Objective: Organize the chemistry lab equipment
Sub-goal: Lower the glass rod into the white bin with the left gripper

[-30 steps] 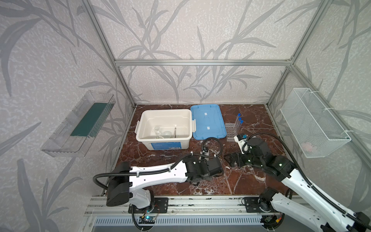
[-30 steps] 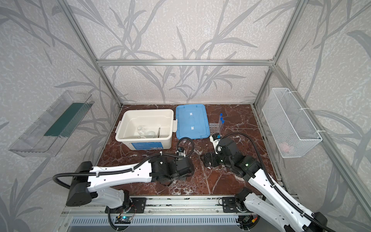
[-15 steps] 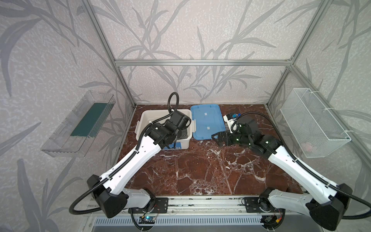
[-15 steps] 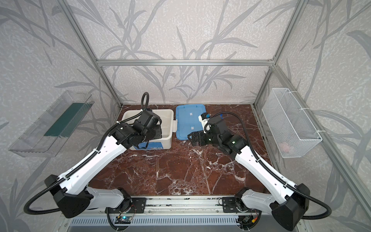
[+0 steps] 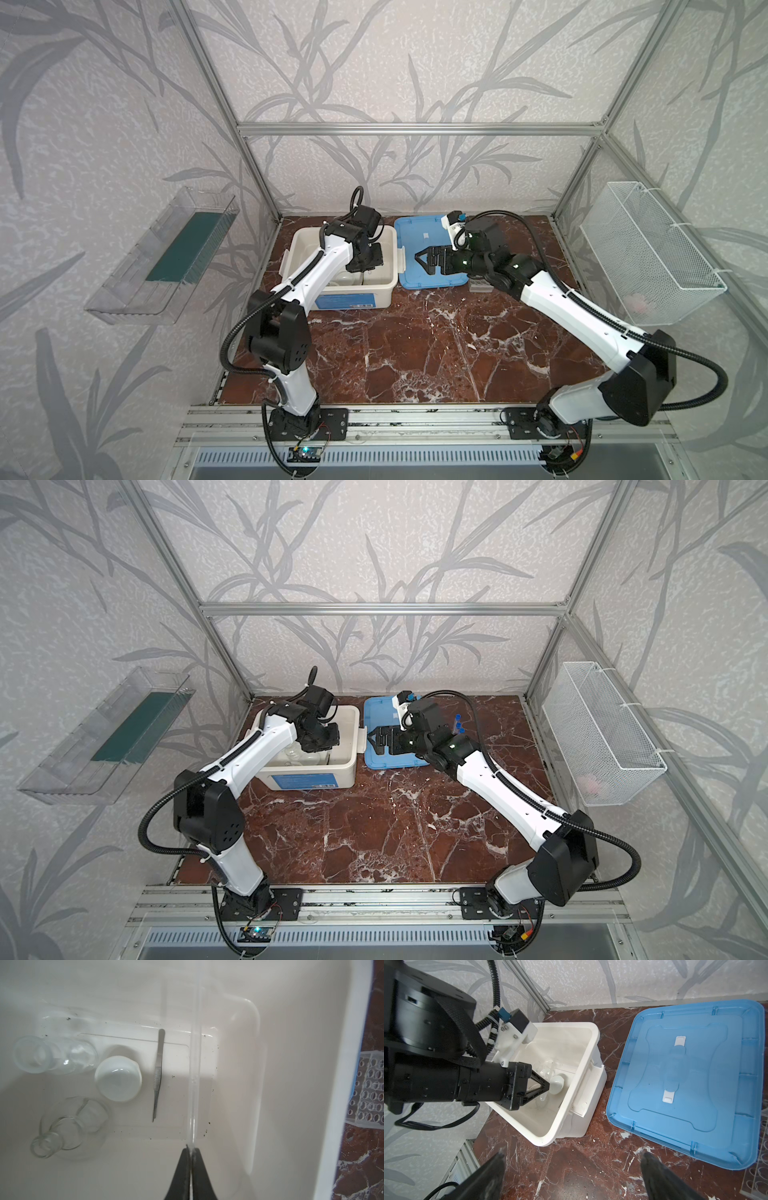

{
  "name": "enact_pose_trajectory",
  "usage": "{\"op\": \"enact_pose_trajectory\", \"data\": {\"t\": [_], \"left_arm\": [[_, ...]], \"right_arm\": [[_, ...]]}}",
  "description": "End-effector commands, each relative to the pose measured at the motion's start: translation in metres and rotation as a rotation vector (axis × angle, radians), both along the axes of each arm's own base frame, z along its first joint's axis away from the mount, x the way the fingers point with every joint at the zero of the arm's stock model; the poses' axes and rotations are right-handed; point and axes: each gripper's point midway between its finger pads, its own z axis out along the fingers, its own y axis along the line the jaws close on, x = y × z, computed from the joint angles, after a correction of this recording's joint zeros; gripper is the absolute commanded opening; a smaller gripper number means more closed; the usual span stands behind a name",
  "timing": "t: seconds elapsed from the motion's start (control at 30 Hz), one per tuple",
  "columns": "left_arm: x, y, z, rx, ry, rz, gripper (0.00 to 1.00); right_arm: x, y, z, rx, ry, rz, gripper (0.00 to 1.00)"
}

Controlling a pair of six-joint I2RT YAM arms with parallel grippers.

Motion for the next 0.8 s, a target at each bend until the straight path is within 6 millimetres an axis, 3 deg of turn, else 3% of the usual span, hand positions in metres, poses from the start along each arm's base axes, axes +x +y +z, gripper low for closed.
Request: {"op": "enact_pose_trajectory", "data": {"t": [0.0,0.2,0.77], "left_arm": [[0.003,-0.012,-0.006,-0.054,0.008,-0.044,0.07],[0.01,-0.035,-0.031,-0.14,0.018,-0.149,0.07],[0.01,-0.032,-0.092,-0.154,0.101,-0.125,0.1]], "right_arm": [[0.009,0.009,0.008,0.027,-0.021,0.004,1.0],[0.016,0.012,0.003,0.037,-0.02,-0.003,1.0],[0.021,0.002,-0.005,0.021,-0.022,-0.026,1.0]]}}
